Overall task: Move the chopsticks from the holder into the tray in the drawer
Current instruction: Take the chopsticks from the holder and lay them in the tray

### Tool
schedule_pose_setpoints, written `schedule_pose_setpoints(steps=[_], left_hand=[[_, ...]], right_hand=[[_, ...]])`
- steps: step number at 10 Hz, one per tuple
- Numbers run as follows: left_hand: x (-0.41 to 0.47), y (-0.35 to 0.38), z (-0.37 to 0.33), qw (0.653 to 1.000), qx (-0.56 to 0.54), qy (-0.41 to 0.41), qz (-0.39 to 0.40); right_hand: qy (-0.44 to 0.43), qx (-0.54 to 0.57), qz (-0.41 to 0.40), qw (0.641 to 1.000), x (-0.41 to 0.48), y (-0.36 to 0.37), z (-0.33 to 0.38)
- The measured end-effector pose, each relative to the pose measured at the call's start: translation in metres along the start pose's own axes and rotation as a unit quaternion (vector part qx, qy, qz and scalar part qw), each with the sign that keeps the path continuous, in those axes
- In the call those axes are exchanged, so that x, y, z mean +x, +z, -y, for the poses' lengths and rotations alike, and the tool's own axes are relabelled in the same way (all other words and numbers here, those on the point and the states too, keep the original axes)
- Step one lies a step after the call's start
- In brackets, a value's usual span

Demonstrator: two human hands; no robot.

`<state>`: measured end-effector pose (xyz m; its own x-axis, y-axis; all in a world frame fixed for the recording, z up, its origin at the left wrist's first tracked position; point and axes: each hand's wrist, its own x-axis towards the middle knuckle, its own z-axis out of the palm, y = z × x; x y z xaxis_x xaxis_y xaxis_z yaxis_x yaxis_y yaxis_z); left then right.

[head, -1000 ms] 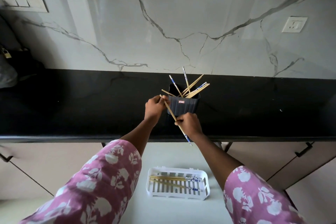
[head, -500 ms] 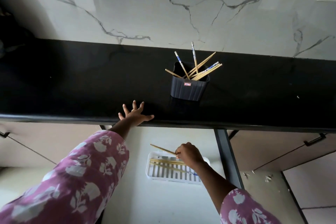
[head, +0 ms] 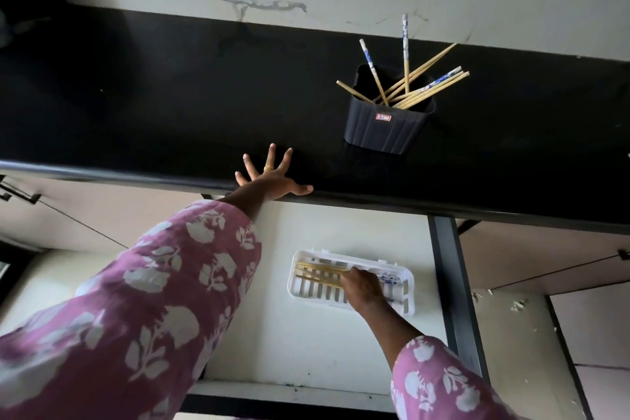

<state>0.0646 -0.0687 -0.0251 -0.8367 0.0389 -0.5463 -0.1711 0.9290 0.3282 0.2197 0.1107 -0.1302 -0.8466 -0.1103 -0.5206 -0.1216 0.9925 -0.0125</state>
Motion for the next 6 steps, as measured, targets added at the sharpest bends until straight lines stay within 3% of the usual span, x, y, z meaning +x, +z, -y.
schedule_pose_setpoints(steps=[6], left_hand=[[0.005, -0.001, 0.002, 1.0, -0.004, -0.004, 0.013]], right_hand=[[-0.046, -0.046, -0.047, 0.997, 0.01, -0.009, 0.007]])
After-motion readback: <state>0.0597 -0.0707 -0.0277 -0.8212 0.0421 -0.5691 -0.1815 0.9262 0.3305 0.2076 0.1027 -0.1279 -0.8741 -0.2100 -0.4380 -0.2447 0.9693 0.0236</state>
